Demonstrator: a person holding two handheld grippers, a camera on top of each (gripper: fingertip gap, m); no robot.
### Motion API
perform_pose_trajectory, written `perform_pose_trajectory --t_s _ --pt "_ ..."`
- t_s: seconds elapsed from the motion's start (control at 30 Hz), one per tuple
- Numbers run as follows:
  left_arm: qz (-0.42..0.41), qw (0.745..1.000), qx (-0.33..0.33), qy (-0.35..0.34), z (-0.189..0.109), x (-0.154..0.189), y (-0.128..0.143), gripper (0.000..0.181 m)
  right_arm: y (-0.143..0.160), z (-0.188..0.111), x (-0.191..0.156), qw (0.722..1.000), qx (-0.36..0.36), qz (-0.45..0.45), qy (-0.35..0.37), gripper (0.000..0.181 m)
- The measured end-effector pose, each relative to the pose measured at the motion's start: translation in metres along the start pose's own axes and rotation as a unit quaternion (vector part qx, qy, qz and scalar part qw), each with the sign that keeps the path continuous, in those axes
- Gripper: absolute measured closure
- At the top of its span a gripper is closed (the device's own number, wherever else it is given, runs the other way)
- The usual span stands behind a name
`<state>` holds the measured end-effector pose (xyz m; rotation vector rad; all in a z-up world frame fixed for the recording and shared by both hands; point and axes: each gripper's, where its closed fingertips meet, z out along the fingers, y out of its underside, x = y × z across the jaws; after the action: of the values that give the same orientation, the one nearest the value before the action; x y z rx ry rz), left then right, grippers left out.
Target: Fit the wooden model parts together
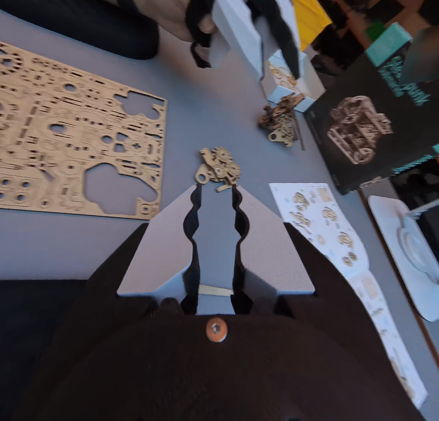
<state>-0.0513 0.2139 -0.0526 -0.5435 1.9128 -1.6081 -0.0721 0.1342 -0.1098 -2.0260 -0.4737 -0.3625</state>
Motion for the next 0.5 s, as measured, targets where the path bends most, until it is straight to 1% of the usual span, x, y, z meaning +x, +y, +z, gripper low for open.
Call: perform_pose_trajectory --t_s 0.03,0.07,0.1,0.13,0.17,0.2,0.4,0.5 --pt "-0.002 1.0 0.0 0.0 0.0 0.0 0.0 0.138 -0.001 0.002 -0.015 1.0 0.0 0.011 -0.026 0.17" --pt "-0.008 1.0 -0.001 -0.003 0.001 -0.001 0.0 0.139 -0.006 0.003 -0.026 0.999 0.016 0.017 -0.041 0.177" --pt "-0.017 1.0 -0.003 -0.008 0.001 -0.003 -0.001 0.139 -0.012 0.005 -0.034 0.998 0.029 0.017 -0.055 0.177" --pt "-0.028 1.0 -0.003 -0.009 0.001 -0.003 -0.002 0.139 -0.012 0.008 -0.038 0.997 0.023 0.018 -0.065 0.172" --pt "-0.039 0.999 0.0 -0.005 0.001 -0.002 -0.003 0.139 -0.01 0.01 -0.04 0.997 0.007 0.02 -0.071 0.163" --pt "-0.047 0.999 0.005 -0.003 0.001 -0.002 -0.005 0.139 -0.006 0.011 -0.043 0.996 -0.01 0.023 -0.081 0.158" --pt "-0.049 0.999 -0.002 -0.012 -0.003 -0.01 -0.003 0.139 0.012 0.019 -0.06 0.99 -0.064 0.04 -0.115 0.157" --pt "-0.062 0.998 0.0 -0.006 -0.003 -0.01 -0.003 0.139 0.018 0.022 -0.057 0.99 -0.088 0.039 -0.099 0.157"
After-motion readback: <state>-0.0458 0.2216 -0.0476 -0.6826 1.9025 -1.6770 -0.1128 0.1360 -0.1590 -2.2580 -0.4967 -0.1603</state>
